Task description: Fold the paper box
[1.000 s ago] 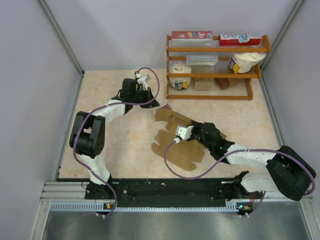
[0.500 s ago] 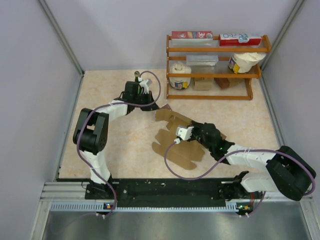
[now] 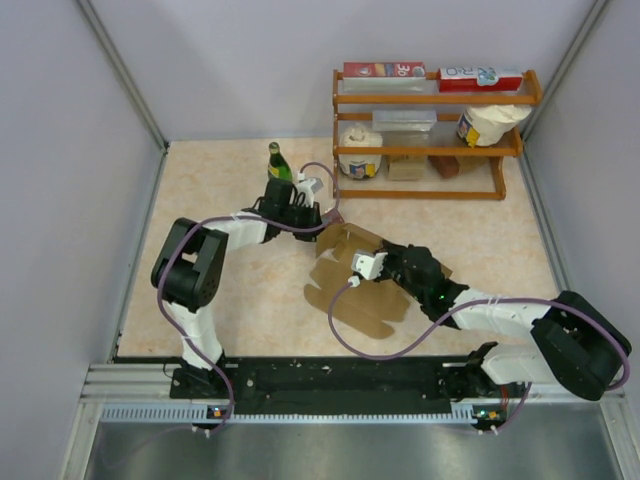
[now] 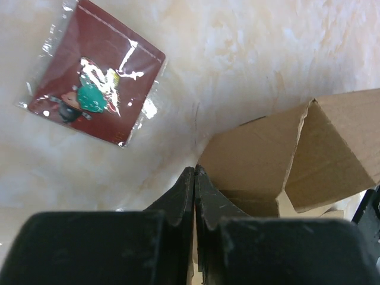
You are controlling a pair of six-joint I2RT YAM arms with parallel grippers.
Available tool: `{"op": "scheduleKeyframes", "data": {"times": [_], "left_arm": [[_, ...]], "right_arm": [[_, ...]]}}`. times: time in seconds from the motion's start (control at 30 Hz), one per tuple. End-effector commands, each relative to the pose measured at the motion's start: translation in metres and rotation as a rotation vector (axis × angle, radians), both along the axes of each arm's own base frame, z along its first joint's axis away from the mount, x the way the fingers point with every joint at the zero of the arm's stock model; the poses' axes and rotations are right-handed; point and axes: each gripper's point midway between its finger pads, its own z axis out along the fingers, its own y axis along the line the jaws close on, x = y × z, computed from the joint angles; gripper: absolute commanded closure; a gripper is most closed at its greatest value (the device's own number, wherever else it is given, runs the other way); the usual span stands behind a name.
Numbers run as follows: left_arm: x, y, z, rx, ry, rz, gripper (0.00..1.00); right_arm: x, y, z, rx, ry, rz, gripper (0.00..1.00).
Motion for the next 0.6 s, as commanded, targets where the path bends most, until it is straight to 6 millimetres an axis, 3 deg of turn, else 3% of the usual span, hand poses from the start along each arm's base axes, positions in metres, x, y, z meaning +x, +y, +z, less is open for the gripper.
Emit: {"op": "scheduleKeyframes", "data": {"times": [0.0, 0.4, 0.57], "left_arm": [[-0.006, -0.007, 0.017, -0.024, -0.083, -0.06, 0.96], [-0.033, -0.012, 0.019, -0.033, -0.126, -0.101, 0.96], [-0.042, -0.014, 0.025, -0.078, -0.18, -0.133, 0.92]], "right_arm": [[-0.001, 0.006, 0.005, 0.023, -0.023, 0.012, 1.0], [-0.003, 0.007, 0.002, 0.011, -0.014, 0.021, 1.0], [-0.005, 0.009, 0.002, 0.012, -0.013, 0.027, 1.0]]}}
